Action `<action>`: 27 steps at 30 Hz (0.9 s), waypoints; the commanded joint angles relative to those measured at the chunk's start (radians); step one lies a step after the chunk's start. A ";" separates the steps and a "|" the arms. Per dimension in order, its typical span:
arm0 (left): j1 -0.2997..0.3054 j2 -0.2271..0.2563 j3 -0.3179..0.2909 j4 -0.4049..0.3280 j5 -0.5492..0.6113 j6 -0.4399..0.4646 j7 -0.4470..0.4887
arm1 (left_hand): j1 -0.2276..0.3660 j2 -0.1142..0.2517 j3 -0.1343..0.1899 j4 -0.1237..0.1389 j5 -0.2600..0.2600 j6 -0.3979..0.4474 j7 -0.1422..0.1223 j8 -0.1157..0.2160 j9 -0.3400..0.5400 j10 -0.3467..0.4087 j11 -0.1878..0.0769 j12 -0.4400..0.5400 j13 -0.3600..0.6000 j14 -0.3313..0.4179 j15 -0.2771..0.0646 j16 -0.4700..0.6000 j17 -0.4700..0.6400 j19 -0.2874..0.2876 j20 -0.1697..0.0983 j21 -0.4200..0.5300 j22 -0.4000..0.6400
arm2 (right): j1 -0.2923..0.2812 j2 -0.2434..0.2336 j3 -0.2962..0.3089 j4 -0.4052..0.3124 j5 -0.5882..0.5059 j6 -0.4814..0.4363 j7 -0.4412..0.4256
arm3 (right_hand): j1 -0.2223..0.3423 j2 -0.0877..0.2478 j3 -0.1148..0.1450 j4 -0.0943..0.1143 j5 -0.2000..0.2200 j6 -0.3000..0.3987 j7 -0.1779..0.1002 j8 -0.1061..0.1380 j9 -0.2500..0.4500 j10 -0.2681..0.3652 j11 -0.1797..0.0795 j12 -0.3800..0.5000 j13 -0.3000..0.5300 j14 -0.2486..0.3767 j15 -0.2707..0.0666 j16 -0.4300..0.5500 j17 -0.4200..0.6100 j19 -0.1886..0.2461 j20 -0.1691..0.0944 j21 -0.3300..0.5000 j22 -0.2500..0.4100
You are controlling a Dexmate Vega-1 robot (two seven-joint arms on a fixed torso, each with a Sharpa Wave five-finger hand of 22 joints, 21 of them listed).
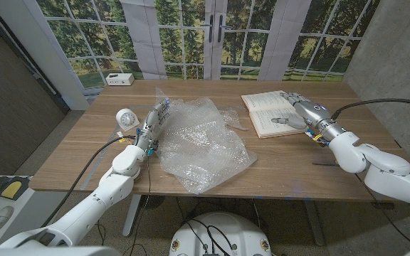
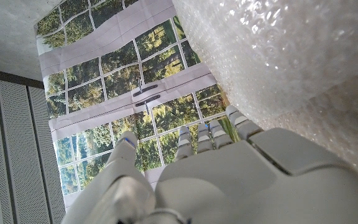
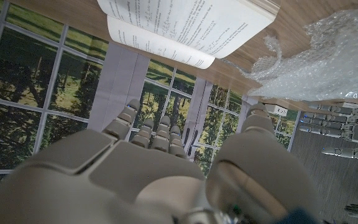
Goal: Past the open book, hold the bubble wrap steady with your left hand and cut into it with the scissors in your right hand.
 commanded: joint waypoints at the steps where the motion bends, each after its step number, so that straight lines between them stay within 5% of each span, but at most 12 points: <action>1: -0.011 -0.008 0.004 0.017 0.002 -0.006 -0.003 | 0.015 -0.001 0.001 -0.008 -0.004 -0.007 -0.005 0.000 0.003 -0.009 0.004 -0.002 0.002 -0.009 0.002 0.003 0.004 -0.006 0.000 -0.001 0.004 | -0.046 -0.028 0.032 -0.026 -0.004 -0.032 -0.006 | 0.012 -0.001 0.001 -0.009 0.002 -0.005 0.001 0.006 0.004 0.007 -0.002 -0.003 0.004 0.001 -0.031 0.002 0.002 0.005 0.002 0.006 -0.001; 17: -0.041 -0.030 0.018 0.059 0.000 -0.018 -0.028 | 0.016 -0.001 0.001 -0.010 -0.005 -0.005 -0.004 0.002 0.003 -0.007 0.003 -0.001 0.002 -0.009 0.001 0.005 0.005 -0.006 0.000 0.000 0.004 | -0.103 -0.051 0.076 -0.051 -0.004 -0.063 -0.014 | 0.020 -0.006 0.002 -0.009 0.004 0.000 -0.002 0.007 0.004 0.013 -0.004 -0.001 0.004 -0.001 -0.036 0.000 0.001 0.004 0.004 0.003 -0.001; 27: -0.054 -0.041 0.029 0.067 0.001 -0.015 -0.038 | 0.015 -0.001 0.000 -0.010 -0.005 -0.003 -0.005 0.003 0.003 -0.006 0.004 0.000 0.002 -0.009 0.002 0.005 0.005 -0.005 0.000 0.001 0.004 | -0.123 -0.058 0.089 -0.049 -0.015 -0.066 -0.027 | 0.035 -0.010 0.006 -0.006 0.006 0.009 -0.009 0.010 0.005 0.050 -0.030 0.010 0.006 0.031 -0.058 0.008 0.001 0.018 0.003 0.004 -0.001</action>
